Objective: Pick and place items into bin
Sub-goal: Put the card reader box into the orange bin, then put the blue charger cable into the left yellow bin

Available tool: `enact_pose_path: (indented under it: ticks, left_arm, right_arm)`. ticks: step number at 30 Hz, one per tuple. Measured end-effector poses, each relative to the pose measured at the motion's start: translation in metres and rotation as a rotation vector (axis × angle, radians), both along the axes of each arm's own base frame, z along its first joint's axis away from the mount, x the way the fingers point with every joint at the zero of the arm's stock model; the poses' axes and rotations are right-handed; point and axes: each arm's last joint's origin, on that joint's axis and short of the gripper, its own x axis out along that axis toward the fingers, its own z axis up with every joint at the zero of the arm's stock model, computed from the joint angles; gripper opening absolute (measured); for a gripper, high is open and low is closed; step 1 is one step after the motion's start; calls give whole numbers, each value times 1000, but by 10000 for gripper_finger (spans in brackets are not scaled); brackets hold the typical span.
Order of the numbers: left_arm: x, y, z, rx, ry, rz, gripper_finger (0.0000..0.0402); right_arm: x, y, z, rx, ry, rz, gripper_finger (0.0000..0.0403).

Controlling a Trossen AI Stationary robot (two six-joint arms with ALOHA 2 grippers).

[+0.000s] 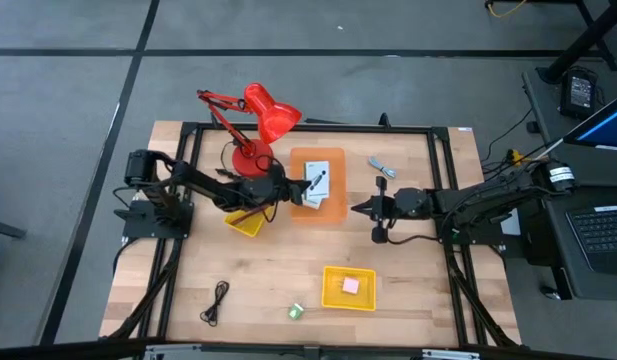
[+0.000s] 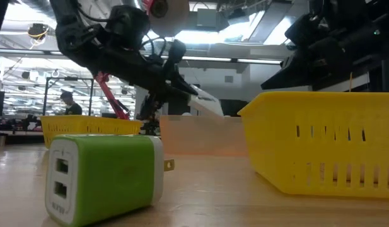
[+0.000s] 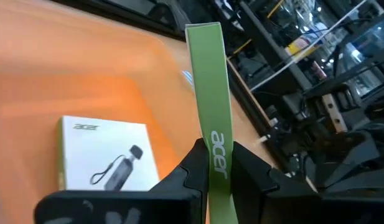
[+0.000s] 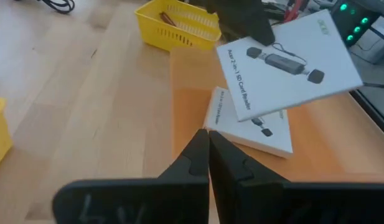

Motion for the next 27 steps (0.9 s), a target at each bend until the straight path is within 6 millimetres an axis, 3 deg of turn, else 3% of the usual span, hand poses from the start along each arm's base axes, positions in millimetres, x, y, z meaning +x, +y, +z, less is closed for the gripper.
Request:
enact_pose_path:
  ticks: [3, 9, 13, 23, 27]
  left_arm:
    - [5, 3, 3, -5, -13, -14, 42]
    - [7, 6, 6, 4, -21, -8, 106]
    - [6, 7, 2, -8, 10, 20, 127]
    - [7, 6, 5, 89, 28, -3, 126]
    - [9, -1, 10, 181, 23, -98, 120]
  right_arm:
    - [-1, 0, -1, 2, 14, -1, 0]
    - [-1, 0, -2, 3, 18, -1, 0]
    - [-1, 0, -2, 4, 17, -1, 0]
    - [-1, 0, -2, 21, 15, -9, 0]
    - [-1, 0, -2, 25, 14, -11, 0]
